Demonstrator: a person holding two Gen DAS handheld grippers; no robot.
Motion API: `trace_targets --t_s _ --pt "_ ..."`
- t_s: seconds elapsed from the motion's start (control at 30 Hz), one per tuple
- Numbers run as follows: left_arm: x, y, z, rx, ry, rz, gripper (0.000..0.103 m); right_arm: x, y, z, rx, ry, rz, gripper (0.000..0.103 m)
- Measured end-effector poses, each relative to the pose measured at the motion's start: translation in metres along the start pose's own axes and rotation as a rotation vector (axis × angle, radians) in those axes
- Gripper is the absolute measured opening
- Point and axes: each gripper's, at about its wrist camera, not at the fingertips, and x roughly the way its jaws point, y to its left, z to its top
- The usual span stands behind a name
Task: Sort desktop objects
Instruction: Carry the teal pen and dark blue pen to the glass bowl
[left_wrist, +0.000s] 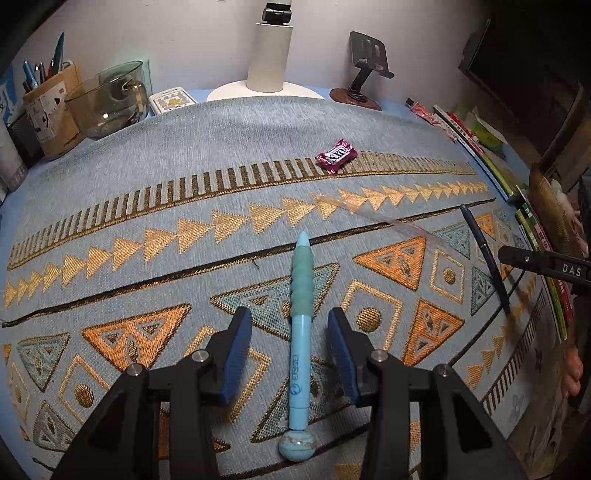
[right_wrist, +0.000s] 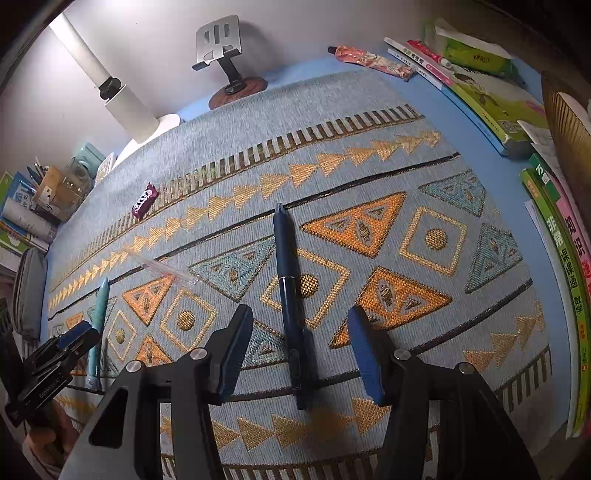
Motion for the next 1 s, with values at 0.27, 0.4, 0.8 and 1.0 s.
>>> trace_targets --t_s 0.27,0.4,0.8,1.0 --pt "0.002 -0.015 -0.005 0.094 -0.016 0.088 0.010 0.002 0.007 0.000 -0.020 -0.018 -0.010 0.053" --pt "-0.004 -0.015 -0.009 0.085 -0.010 0.080 0.009 0.011 0.014 0.002 -0.048 -0.015 -0.024 0.045" --pt "-0.018 -0.021 -0.014 0.028 -0.005 0.078 0.009 0.027 0.024 0.000 -0.144 -0.031 -0.121 0.013" --pt "-0.027 -0.051 0.001 0.050 -0.030 0.079 0.010 0.017 0.010 -0.001 -0.140 -0.032 -0.053 0.011"
